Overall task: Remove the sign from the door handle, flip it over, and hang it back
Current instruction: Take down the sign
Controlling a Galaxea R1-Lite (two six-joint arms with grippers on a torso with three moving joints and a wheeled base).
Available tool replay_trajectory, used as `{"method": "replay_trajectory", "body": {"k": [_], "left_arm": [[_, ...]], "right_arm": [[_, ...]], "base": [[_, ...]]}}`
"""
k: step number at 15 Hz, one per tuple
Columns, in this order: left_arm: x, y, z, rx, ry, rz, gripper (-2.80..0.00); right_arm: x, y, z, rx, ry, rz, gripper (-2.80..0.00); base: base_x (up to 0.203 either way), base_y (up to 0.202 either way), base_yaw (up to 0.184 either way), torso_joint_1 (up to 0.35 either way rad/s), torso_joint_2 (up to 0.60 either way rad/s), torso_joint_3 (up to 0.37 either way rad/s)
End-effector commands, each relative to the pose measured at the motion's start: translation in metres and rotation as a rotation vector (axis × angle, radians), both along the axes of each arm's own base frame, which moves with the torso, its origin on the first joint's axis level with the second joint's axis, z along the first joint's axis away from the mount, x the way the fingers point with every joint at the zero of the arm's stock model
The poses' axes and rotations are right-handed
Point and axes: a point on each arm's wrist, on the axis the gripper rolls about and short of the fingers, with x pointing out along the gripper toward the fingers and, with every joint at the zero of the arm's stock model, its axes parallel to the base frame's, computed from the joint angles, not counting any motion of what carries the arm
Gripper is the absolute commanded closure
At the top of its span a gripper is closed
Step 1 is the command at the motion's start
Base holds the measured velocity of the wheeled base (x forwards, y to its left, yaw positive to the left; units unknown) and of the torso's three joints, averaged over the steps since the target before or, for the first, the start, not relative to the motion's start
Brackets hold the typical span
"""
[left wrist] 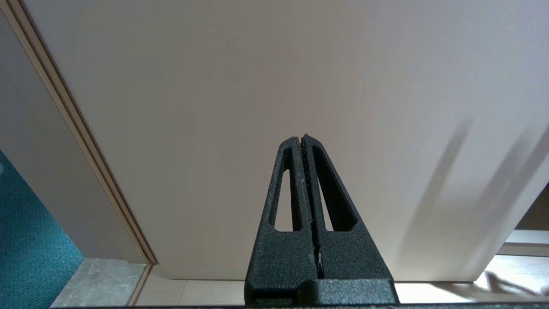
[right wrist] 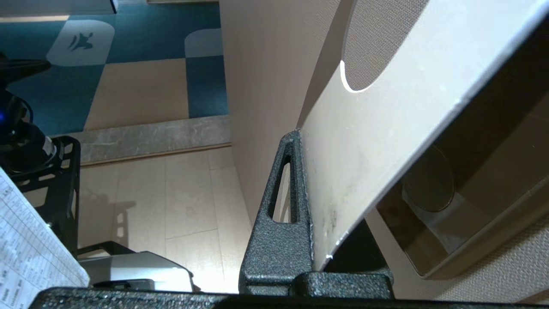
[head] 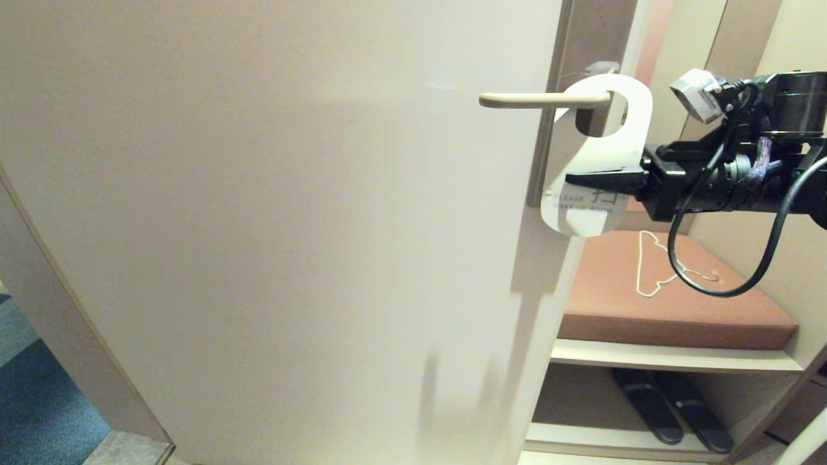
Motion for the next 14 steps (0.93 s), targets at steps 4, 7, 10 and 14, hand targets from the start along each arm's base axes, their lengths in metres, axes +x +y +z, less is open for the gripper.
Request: {"method": "replay_trajectory", "body": {"k": [4,7,10,14], "left_arm": [[0.000,0.000,0.000,0.000,0.000,-0.001,0.00],[0.000,0.000,0.000,0.000,0.000,-0.001,0.00],[0.000,0.000,0.000,0.000,0.000,-0.001,0.00],[0.000,0.000,0.000,0.000,0.000,-0.001,0.00]], "right_arm": [[-0.001,0.000,0.002,0.025,0.047,-0.003,0.00],[-0.004,0.000,0.002,0.028,0.057,-0.003,0.00],[-0.005,0.005,0.005,0.033,0.042,0.013,0.00],[0.000,0.017,0.004,0.039,0.009,0.039,0.00]], "base": [[0.000,0.000,0.000,0.000,0.00,0.000],[0.000,0.000,0.000,0.000,0.00,0.000],[0.000,0.000,0.000,0.000,0.00,0.000],[0.000,0.000,0.000,0.000,0.00,0.000]]}}
